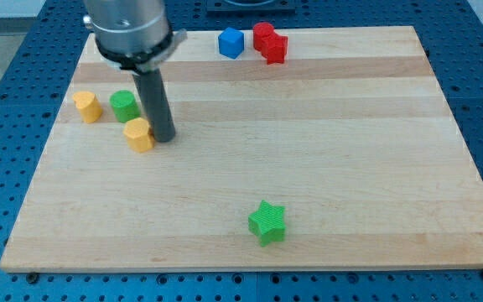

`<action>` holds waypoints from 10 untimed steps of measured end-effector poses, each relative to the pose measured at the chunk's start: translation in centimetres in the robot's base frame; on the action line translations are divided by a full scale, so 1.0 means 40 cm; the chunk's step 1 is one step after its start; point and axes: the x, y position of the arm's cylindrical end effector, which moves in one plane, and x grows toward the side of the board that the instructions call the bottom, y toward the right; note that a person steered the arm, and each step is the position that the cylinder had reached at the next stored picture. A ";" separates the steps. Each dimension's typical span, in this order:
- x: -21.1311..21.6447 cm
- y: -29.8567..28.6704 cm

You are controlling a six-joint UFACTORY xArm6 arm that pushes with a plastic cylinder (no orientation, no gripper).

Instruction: Push the green star into the hexagon

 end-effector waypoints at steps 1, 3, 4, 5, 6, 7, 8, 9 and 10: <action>-0.062 -0.105; 0.117 0.391; 0.321 0.510; 0.482 0.499; 0.430 0.355; 0.306 0.255; 0.370 0.367; 0.393 0.388; 0.276 0.482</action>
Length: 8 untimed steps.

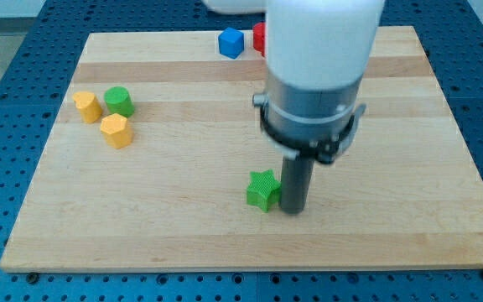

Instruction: Push the green star into the hexagon

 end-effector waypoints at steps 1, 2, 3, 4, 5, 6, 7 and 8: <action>-0.175 -0.135; -0.196 -0.057; -0.109 0.073; -0.051 0.078; 0.010 -0.038; 0.020 -0.207; -0.034 -0.423; -0.049 -0.357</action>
